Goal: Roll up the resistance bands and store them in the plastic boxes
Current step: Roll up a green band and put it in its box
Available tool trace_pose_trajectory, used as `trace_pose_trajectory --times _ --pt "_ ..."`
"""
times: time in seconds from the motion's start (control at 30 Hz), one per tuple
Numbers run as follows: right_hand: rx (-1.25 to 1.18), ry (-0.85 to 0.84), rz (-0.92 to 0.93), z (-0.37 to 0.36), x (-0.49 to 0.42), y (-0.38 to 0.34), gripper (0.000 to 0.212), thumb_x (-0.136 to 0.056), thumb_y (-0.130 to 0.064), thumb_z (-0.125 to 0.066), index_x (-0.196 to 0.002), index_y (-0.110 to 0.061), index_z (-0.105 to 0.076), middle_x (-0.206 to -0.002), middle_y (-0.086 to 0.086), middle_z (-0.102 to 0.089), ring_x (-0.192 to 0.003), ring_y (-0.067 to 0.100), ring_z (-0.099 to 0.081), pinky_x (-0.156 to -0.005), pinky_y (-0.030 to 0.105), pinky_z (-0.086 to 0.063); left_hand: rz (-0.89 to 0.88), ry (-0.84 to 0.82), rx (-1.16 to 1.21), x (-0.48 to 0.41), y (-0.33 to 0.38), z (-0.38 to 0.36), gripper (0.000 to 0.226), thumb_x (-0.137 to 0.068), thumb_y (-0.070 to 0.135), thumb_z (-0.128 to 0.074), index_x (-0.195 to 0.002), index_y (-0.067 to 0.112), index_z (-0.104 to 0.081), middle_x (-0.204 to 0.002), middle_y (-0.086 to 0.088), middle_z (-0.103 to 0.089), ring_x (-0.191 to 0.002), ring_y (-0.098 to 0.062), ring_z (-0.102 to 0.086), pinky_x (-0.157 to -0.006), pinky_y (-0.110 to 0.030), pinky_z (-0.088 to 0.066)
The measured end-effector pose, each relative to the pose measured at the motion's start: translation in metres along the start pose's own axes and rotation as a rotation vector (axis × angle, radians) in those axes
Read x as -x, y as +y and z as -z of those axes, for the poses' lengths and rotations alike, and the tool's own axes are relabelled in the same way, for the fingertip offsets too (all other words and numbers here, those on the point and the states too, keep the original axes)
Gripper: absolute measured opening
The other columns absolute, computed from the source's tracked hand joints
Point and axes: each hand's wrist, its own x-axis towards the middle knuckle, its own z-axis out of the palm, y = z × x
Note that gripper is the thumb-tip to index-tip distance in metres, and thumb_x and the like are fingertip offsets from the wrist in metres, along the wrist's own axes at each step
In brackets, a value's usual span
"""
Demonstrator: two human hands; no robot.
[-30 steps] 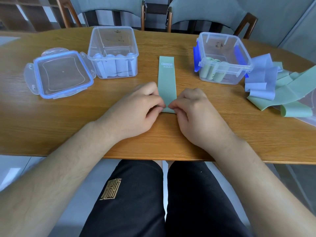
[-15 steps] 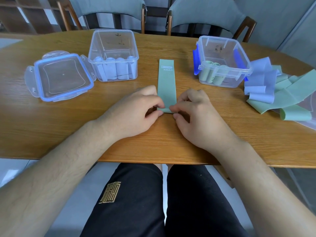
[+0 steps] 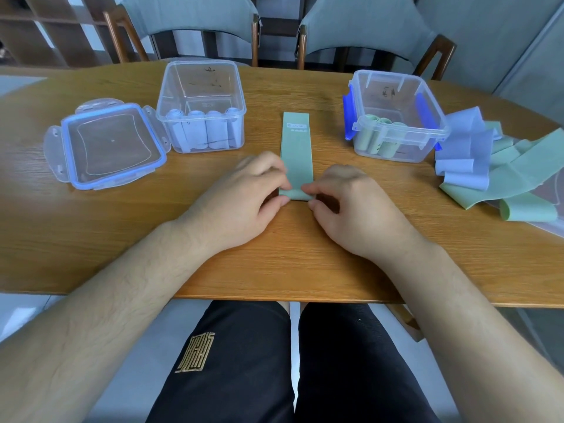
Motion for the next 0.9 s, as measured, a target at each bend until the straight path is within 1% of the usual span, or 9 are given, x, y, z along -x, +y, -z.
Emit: trace_pose_trajectory --times 0.07,0.13,0.2,0.3,0.37,0.53,0.7,0.8,0.9 --pt "-0.007 0.014 -0.020 -0.002 -0.001 0.001 0.022 -0.087 -0.012 -0.072 -0.109 -0.012 -0.076 -0.106 0.002 -0.063 -0.102 0.020 -0.056 -0.089 0.021 -0.038 0.000 -0.007 -0.005 -0.002 -0.002 -0.002 0.020 -0.097 0.027 -0.060 -0.109 0.015 -0.069 -0.122 0.005 -0.061 -0.116 -0.016 -0.052 -0.101 -0.032 -0.043" --pt "-0.028 0.008 -0.033 -0.002 -0.004 0.001 0.022 -0.089 -0.012 -0.071 -0.110 -0.012 -0.076 -0.105 0.003 -0.062 -0.099 0.019 -0.058 -0.087 0.021 -0.040 0.004 -0.008 -0.001 -0.003 -0.001 -0.003 0.020 -0.098 0.027 -0.058 -0.109 0.015 -0.069 -0.110 0.005 -0.065 -0.108 -0.017 -0.055 -0.095 -0.037 -0.047" --pt "-0.037 -0.010 -0.031 0.000 -0.005 0.000 0.021 -0.091 -0.011 -0.069 -0.110 -0.012 -0.076 -0.103 0.004 -0.064 -0.098 0.020 -0.060 -0.087 0.023 -0.044 0.007 0.000 0.000 -0.002 0.000 -0.002 0.020 -0.099 0.025 -0.057 -0.110 0.014 -0.070 -0.102 0.004 -0.064 -0.101 -0.018 -0.056 -0.089 -0.038 -0.048" --pt "-0.028 -0.032 -0.019 0.004 0.000 -0.004 0.021 -0.092 -0.012 -0.066 -0.111 -0.014 -0.075 -0.103 0.004 -0.064 -0.098 0.020 -0.060 -0.086 0.032 -0.050 -0.002 -0.013 -0.004 0.002 0.005 0.003 0.023 -0.100 0.025 -0.055 -0.113 0.014 -0.071 -0.100 0.003 -0.063 -0.097 -0.017 -0.058 -0.084 -0.035 -0.049" --pt "-0.028 -0.056 -0.016 0.009 0.010 -0.008 0.022 -0.093 -0.015 -0.065 -0.112 -0.017 -0.075 -0.104 0.001 -0.064 -0.098 0.018 -0.059 -0.085 0.034 -0.051 -0.014 -0.026 0.009 0.009 0.009 0.006 0.024 -0.101 0.027 -0.054 -0.114 0.016 -0.071 -0.100 0.005 -0.063 -0.094 -0.015 -0.059 -0.081 -0.035 -0.050" --pt "-0.070 -0.116 0.022 0.021 0.030 -0.016 0.020 -0.092 -0.014 -0.066 -0.108 -0.019 -0.076 -0.098 -0.003 -0.063 -0.092 0.013 -0.058 -0.082 0.030 -0.049 -0.034 -0.030 0.050 0.032 0.024 0.007 0.025 -0.102 0.030 -0.051 -0.114 0.021 -0.072 -0.099 0.008 -0.062 -0.092 -0.012 -0.059 -0.079 -0.032 -0.049" --pt "-0.091 -0.124 0.029 0.024 0.030 -0.018 0.015 -0.089 -0.010 -0.068 -0.102 -0.018 -0.071 -0.091 -0.007 -0.063 -0.086 0.008 -0.055 -0.082 0.029 -0.048 -0.020 0.008 0.080 0.037 0.029 0.007 0.022 -0.100 0.025 -0.058 -0.113 0.018 -0.074 -0.103 0.010 -0.058 -0.090 -0.011 -0.059 -0.078 -0.033 -0.050" --pt "-0.104 -0.129 0.052 0.023 0.026 -0.014 0.013 -0.090 -0.010 -0.068 -0.097 -0.017 -0.074 -0.093 -0.007 -0.063 -0.089 0.008 -0.055 -0.084 0.018 -0.043 -0.042 -0.007 0.028 0.037 0.033 0.009 0.025 -0.099 0.029 -0.058 -0.121 0.023 -0.067 -0.106 0.013 -0.057 -0.091 -0.009 -0.059 -0.080 -0.029 -0.048" --pt "-0.127 -0.106 0.036 0.021 0.025 -0.010 0.013 -0.090 -0.012 -0.069 -0.099 -0.019 -0.076 -0.099 -0.008 -0.059 -0.092 0.007 -0.052 -0.083 0.009 -0.033 -0.038 -0.019 0.002 0.036 0.033 0.009 0.022 -0.097 0.035 -0.059 -0.116 0.025 -0.065 -0.106 0.016 -0.056 -0.091 -0.010 -0.059 -0.084 -0.033 -0.048"
